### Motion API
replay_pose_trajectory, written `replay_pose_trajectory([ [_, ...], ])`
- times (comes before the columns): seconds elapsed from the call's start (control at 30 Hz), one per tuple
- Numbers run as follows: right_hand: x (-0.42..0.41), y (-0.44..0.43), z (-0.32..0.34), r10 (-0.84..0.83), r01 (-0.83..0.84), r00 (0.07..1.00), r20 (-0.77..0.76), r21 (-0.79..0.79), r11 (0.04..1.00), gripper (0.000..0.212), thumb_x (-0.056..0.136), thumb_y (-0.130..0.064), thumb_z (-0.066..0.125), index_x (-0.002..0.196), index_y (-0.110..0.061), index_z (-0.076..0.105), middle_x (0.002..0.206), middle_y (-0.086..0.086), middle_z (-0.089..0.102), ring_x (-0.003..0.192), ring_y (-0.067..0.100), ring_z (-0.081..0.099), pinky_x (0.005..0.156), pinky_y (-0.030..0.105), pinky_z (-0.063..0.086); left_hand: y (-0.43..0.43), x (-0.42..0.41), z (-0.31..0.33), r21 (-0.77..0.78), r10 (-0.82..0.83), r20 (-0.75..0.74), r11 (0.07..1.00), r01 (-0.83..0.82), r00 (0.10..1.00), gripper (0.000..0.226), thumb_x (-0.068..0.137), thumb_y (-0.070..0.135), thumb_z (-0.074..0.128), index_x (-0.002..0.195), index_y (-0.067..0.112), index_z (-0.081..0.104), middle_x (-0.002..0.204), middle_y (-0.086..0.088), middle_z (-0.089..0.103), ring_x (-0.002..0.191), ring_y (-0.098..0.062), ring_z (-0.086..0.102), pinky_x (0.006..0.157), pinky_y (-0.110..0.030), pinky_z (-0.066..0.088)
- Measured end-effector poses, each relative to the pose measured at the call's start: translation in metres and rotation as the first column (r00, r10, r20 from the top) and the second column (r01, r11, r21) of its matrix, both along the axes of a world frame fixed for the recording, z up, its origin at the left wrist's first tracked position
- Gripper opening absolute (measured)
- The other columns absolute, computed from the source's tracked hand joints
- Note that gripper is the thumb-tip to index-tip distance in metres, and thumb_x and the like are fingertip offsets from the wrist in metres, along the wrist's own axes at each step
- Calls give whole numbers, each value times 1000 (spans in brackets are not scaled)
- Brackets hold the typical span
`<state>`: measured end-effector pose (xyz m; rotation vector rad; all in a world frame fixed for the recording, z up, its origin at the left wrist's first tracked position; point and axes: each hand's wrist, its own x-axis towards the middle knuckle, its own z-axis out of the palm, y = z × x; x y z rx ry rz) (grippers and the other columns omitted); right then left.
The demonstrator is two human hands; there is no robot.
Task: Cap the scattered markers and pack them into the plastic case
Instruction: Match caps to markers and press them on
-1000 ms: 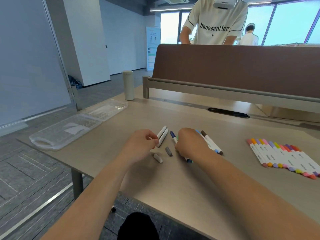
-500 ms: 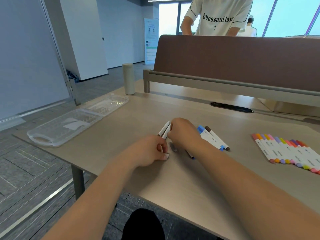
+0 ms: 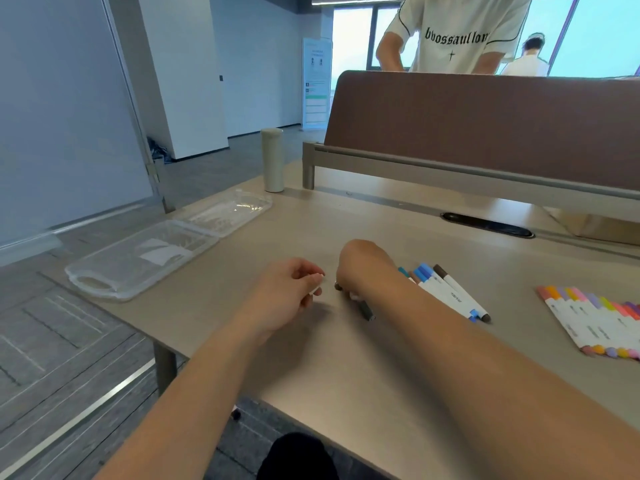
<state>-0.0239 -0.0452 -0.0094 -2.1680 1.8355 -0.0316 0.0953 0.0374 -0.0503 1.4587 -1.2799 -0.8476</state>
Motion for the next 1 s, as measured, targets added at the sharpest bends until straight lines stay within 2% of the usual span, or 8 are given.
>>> replay_pose_trajectory([
  [0.2, -18, 14, 19, 61, -66, 995, -72, -62, 996, 23, 85, -13, 67, 69, -9, 51, 70, 4, 49, 60, 16, 46, 62, 29, 36, 4, -6, 8, 25, -22, -249, 999, 29, 968, 15, 98, 1, 51, 100, 3, 65, 72, -7, 62, 52, -12, 49, 49, -21, 40],
  [0.27, -30, 21, 26, 63, -63, 998, -11, -63, 996, 23, 86, -14, 65, 68, -9, 51, 69, 5, 49, 63, 18, 49, 60, 28, 38, 6, -11, 9, 28, -34, -296, 999, 45, 955, 18, 98, -2, 48, 101, 3, 65, 72, -7, 61, 50, -11, 49, 48, -20, 39],
  [0.4, -57, 39, 29, 61, -54, 978, 201, -43, 998, 17, 85, -17, 61, 74, -5, 59, 69, 10, 56, 60, 20, 51, 57, 26, 40, 9, -24, 8, 37, -27, -328, 998, 41, 944, 20, 99, -3, 47, 101, 4, 65, 72, -7, 61, 50, -11, 49, 46, -20, 38],
  [0.47, -71, 47, 26, 90, -82, 953, 288, -40, 996, 21, 85, -22, 62, 90, -2, 67, 85, 17, 66, 67, 20, 53, 62, 30, 43, 11, -30, 9, 38, -18, -348, 999, 33, 937, 19, 98, -3, 48, 97, 5, 65, 72, -7, 61, 50, -11, 49, 46, -19, 37],
  [0.53, -85, 56, 23, 153, -134, 929, 338, -79, 988, 22, 86, -26, 60, 99, -9, 68, 95, 12, 68, 72, 16, 55, 67, 31, 47, 12, -35, 11, 35, -4, -371, 999, 18, 929, 19, 97, -3, 49, 91, 7, 64, 72, -7, 61, 51, -11, 49, 48, -20, 37],
  [0.67, -108, 69, 22, 249, -238, 895, 370, -75, 968, 12, 88, -29, 60, 98, -24, 65, 99, -5, 63, 83, 12, 58, 58, 23, 45, 14, -44, 17, 17, 8, -409, 1000, -1, 912, 15, 97, -3, 51, 87, 5, 59, 73, -9, 60, 53, -12, 45, 49, -19, 36],
  [0.87, -120, 75, 24, 304, -302, 868, 392, -69, 951, 11, 88, -31, 61, 97, -29, 66, 99, -2, 66, 84, 18, 60, 71, 33, 53, 14, -52, 24, -24, 3, -373, 1000, -13, 928, 10, 96, -2, 53, 92, 4, 61, 71, -9, 59, 54, -13, 42, 51, -22, 34],
  [1.0, -123, 73, 21, 305, -303, 855, 420, -72, 950, 4, 86, -31, 62, 88, -34, 64, 92, -3, 65, 75, 15, 56, 69, 30, 50, 15, -55, 25, -34, -17, -335, 999, 6, 942, 12, 95, -3, 54, 89, 3, 62, 66, -5, 63, 55, -14, 43, 54, -25, 33],
])
